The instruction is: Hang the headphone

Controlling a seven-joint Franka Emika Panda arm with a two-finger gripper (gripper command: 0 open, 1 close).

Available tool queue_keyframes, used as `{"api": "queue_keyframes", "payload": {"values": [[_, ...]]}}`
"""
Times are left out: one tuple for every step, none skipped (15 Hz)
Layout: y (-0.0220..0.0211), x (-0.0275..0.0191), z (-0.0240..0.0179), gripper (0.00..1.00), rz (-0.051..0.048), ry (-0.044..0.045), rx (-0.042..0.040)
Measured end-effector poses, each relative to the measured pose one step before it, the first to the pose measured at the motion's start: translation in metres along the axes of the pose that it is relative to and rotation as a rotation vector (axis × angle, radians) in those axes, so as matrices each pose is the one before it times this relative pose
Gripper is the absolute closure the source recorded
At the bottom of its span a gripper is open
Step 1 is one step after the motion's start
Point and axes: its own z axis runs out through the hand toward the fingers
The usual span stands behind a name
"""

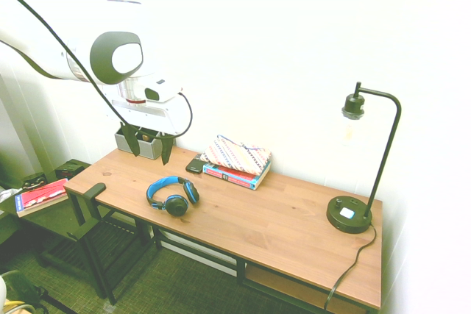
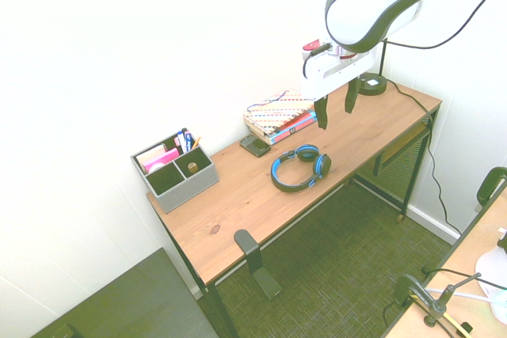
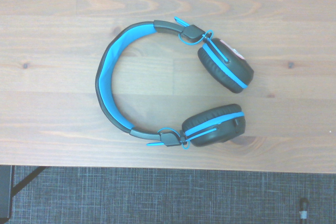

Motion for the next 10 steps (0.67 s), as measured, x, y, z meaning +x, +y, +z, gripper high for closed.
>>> {"api": "queue_keyframes", "payload": {"values": [[0.00000, 0.00001, 0.00014, 0.00, 0.00049, -0.00021, -0.00022], [-0.00023, -0.00022, 0.00053, 0.00, -0.00114, 0.00007, -0.00181], [-0.00160, -0.00104, 0.00201, 0.00, -0.00481, -0.00079, -0.00247], [-0.00469, -0.00140, 0.00363, 0.00, -0.00954, 0.00336, 0.00165], [-0.00867, -0.00122, 0.00472, 0.00, -0.01022, 0.00992, 0.01044], [-0.01140, -0.00206, 0.00704, 0.00, -0.00733, 0.00933, 0.01232], [-0.01201, -0.00239, 0.00983, 0.00, -0.00332, 0.00464, 0.00976], [-0.01256, -0.00326, 0.01292, 0.00, -0.00019, 0.00313, 0.00787], [-0.01149, -0.00348, 0.01465, 0.00, 0.00171, 0.00099, 0.00661], [-0.01092, -0.00432, 0.01824, 0.00, -0.00034, 0.00063, 0.00305]]}}
